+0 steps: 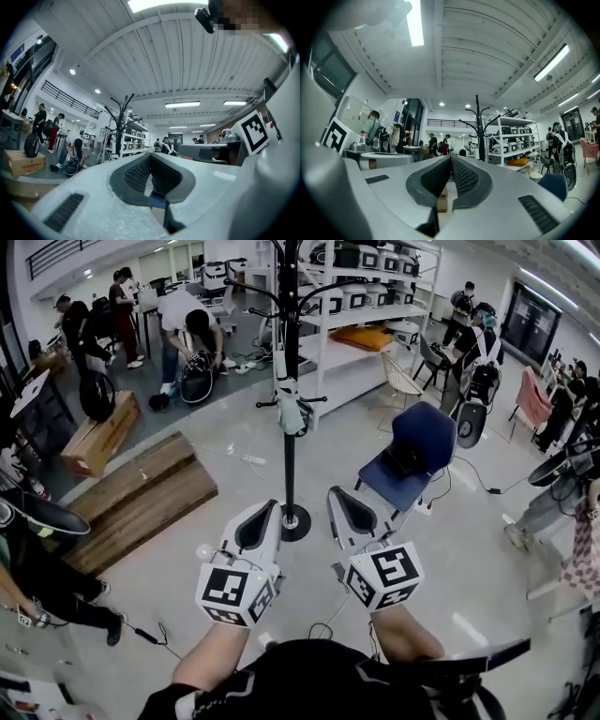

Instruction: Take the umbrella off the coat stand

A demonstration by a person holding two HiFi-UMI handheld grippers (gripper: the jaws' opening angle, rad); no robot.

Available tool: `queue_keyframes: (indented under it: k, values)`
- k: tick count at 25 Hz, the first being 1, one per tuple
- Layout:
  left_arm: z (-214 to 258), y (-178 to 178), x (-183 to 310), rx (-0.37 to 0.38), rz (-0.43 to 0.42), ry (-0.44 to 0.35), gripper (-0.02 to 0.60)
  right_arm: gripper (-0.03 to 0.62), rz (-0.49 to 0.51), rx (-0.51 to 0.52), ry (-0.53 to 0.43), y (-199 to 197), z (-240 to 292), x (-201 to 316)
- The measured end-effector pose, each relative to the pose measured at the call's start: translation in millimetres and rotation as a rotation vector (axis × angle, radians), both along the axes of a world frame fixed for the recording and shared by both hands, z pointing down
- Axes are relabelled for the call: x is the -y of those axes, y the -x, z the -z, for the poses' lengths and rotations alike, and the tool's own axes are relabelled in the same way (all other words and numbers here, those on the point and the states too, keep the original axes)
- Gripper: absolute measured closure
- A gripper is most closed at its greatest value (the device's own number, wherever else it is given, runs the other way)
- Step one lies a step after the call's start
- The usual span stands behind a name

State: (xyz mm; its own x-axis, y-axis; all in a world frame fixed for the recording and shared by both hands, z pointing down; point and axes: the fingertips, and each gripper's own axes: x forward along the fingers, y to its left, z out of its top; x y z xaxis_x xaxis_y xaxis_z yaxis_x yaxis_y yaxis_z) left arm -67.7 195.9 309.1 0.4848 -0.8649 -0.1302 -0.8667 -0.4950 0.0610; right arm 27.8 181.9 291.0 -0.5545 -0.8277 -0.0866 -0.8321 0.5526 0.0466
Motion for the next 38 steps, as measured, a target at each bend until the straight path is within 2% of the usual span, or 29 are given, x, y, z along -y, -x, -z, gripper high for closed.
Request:
queue_keyframes:
  k: [11,22,30,38]
  values:
    - [-11,43,3,-0.023,-0.051,0.003,0.574,0.586,-0.036,-0.037,0.005,43,-14,-1]
    - [-21,52,3,-0.013,-0.098,0.017,0.574,0.586,-0.034,-0.022,0.013,59,-18,2]
    - [-11,43,38,0.01,-0.074,0.006,0.574,0.586,-0.01,-0.007,0.01,49,-15,44]
    - [-1,27,96,0.014,-0.052,-0.004,0.574,0.586,0.008,-0.013,-0.015,33,-4,100]
